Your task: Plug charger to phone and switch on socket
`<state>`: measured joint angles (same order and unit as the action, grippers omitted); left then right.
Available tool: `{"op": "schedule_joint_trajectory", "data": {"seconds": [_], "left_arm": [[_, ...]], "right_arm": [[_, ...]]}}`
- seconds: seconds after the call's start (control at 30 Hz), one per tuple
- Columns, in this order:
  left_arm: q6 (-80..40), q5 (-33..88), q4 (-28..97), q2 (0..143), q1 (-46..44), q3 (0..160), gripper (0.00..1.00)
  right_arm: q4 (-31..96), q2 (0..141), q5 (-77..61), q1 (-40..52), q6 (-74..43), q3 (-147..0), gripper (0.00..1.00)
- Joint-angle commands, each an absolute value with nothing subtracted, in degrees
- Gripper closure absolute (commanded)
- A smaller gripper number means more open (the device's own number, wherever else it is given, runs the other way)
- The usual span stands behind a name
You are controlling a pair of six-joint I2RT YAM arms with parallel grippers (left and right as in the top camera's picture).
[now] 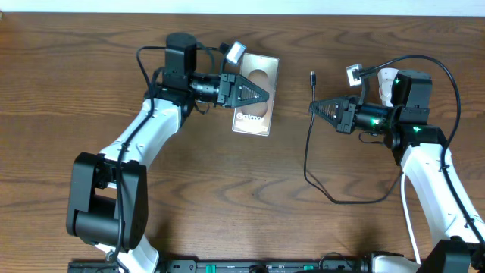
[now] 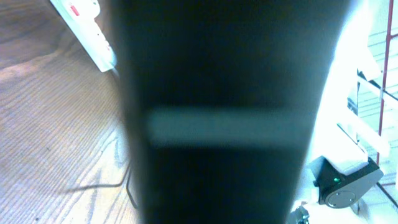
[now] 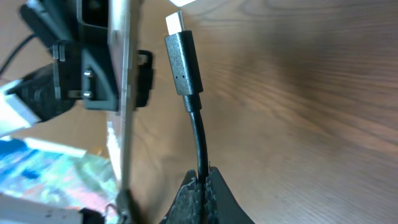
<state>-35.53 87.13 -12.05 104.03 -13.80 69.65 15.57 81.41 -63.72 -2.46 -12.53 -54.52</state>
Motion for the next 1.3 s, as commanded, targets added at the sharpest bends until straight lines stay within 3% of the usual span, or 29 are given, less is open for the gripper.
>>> {"op": "schedule_joint_trajectory", "data": {"seconds": [0.0,0.2,1.13,1.27], "left_arm": [[-34.35,88.25,-12.56,102.10,-14.06,70.24,0.93],[-34.35,88.25,-12.56,102.10,-17.30,70.24,0.92],[-34.35,87.59,-12.56,102.10,-27.46,70.24,0.93],[-34.35,87.59,-12.56,102.10,-27.46,70.24,0.93]], "right_arm": [[14.74,81.38,-70.32,-2.63,-13.63,-54.70,0.99],[5.21,81.38,-79.24,-2.48,-15.11,-54.70,0.99],[3.88,81.38,-78.19,2.74,-15.44,-54.70,0.99],[4.23,81.38,-76.97,2.85,-15.42,-54.68,0.89]]}}
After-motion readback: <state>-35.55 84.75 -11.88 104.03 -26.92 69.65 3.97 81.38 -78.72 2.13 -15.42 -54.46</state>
